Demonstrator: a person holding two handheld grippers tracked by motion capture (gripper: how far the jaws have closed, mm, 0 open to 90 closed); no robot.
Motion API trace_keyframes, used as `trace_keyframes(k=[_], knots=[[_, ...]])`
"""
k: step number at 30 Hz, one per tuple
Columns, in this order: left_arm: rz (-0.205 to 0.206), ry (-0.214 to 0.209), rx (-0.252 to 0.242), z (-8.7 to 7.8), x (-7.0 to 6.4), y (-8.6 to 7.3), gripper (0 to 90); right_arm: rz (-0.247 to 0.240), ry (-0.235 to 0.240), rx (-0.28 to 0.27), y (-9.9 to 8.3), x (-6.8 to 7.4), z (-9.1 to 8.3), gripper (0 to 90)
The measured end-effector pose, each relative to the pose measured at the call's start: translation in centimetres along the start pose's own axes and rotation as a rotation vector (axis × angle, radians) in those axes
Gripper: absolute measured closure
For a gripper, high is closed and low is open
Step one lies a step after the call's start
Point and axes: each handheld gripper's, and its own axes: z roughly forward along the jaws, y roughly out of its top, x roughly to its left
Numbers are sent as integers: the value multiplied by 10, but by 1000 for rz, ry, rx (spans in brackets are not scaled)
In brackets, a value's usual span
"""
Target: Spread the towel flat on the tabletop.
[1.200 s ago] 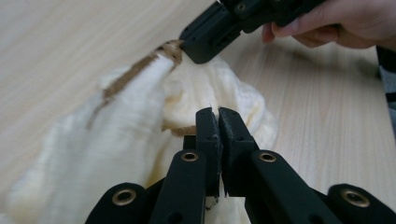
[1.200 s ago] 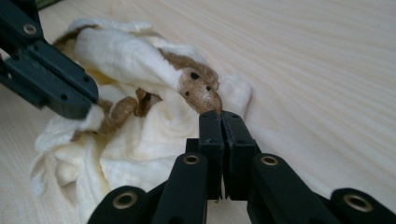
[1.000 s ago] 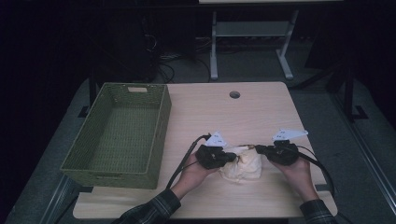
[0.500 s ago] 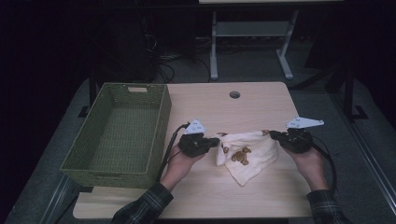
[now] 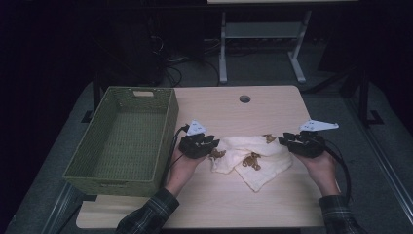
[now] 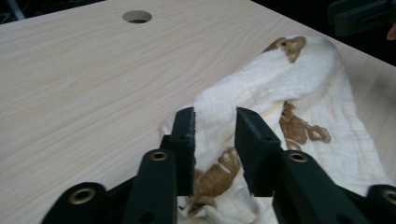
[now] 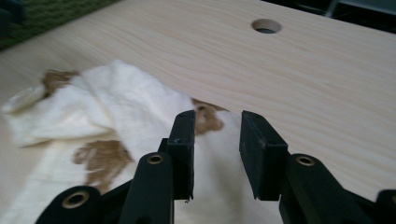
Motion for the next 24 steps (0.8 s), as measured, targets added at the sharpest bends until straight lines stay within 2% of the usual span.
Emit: trace_keyframes(k=[1,2,3,4,6,7,8,10,11,14,15,16,17,18,20,23,24], knots=[[1,-13,2,0,-1,0,639,11,33,6,-1,5,-1,644],[7,-21,7,0,-3,-1,639,11,33,6,-1,5,-1,644],[15,-49,27,0,-6,-3,595,6,61,14,-4,11,-1,642],[15,-49,27,0,-6,-3,583,6,61,14,-4,11,-1,642],[18,-70,41,0,-9,-5,567,1,87,26,-8,20,-1,640],[24,-96,57,0,-11,-6,537,-8,112,41,-13,28,0,641],[24,-96,57,0,-11,-6,527,-8,112,41,-13,28,0,641],[35,-113,69,-2,-12,-7,512,-22,125,62,-19,37,1,644],[34,-118,64,-4,-14,-8,489,-29,144,74,-26,45,1,645],[46,-120,70,-6,-14,-11,477,-36,165,87,-32,53,2,645],[43,-118,77,-8,-14,-14,473,-32,187,104,-37,62,2,644],[43,-118,77,-8,-14,-14,472,-29,208,105,-39,65,2,645],[38,-120,75,-9,-14,-16,472,-29,208,105,-39,65,2,645],[38,-121,79,-11,-14,-18,473,-27,235,104,-44,74,1,645],[36,-121,83,-12,-15,-23,472,-28,244,106,-45,76,1,645],[47,-118,97,-14,-16,-28,468,-37,261,134,-53,89,4,645],[36,-117,96,-13,-17,-29,468,-37,261,134,-53,89,4,645]])
